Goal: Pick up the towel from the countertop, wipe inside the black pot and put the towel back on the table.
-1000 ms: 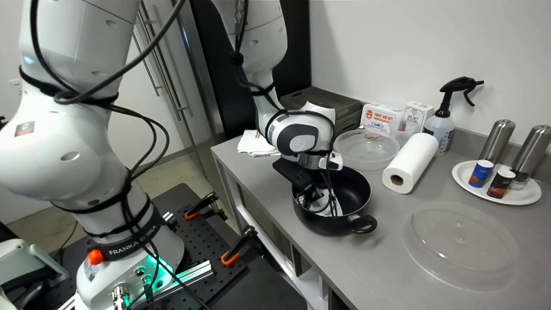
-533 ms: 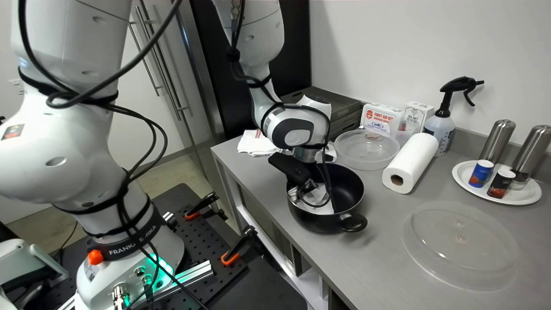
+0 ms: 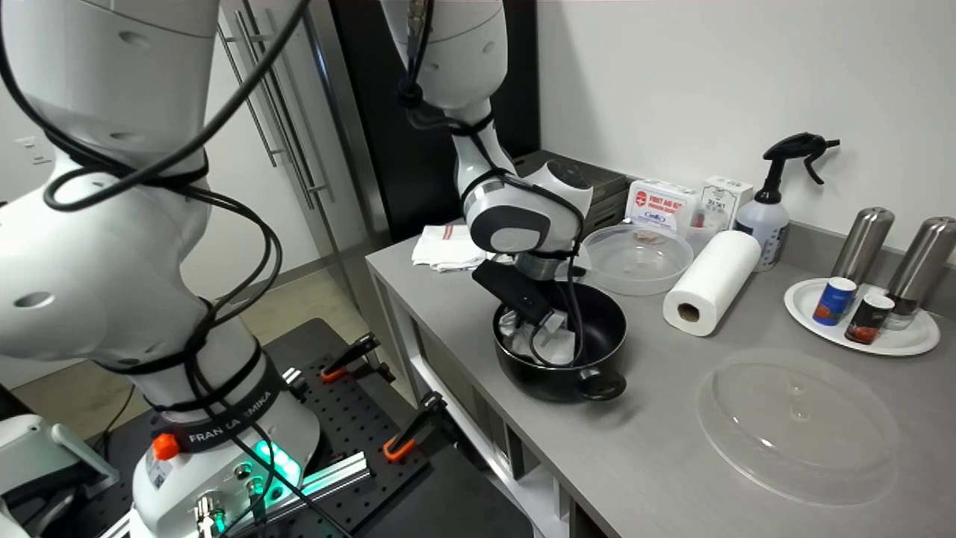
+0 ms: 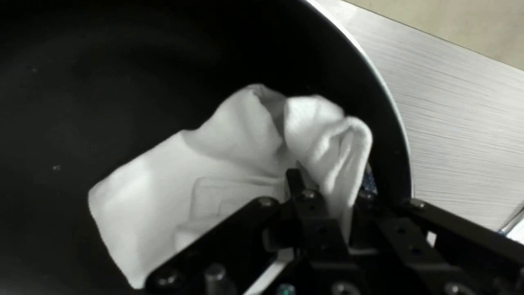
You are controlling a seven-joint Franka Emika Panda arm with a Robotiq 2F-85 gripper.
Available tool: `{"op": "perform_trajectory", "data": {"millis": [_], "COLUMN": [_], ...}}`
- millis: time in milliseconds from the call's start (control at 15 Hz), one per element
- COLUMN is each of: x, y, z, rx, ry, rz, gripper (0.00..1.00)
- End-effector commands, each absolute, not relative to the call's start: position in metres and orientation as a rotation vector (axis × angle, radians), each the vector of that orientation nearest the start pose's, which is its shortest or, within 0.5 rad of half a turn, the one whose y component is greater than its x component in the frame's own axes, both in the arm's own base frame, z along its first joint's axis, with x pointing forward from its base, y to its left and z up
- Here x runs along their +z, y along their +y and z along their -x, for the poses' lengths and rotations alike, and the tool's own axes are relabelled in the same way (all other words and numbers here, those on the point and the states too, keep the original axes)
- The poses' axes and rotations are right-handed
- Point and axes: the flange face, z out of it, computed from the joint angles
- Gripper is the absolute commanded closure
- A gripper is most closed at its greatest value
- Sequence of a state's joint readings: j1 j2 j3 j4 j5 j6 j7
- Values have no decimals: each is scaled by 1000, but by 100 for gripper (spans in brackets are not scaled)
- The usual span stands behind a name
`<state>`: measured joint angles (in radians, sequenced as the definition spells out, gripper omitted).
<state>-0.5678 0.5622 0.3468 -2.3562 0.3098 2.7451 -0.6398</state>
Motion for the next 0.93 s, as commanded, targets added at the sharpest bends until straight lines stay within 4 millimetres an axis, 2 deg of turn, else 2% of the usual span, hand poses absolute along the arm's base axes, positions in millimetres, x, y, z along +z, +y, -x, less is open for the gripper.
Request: {"op": "perform_trajectory", "data": {"millis": [0, 467, 867], "x": [95, 88, 66], "y": [-102, -108, -94], "z": [-466, -469, -476], "rx": [-9, -90, -32], "ry": [-119, -56, -27], "rz": [2794, 2899, 2942], "gripper": [97, 97, 97]}}
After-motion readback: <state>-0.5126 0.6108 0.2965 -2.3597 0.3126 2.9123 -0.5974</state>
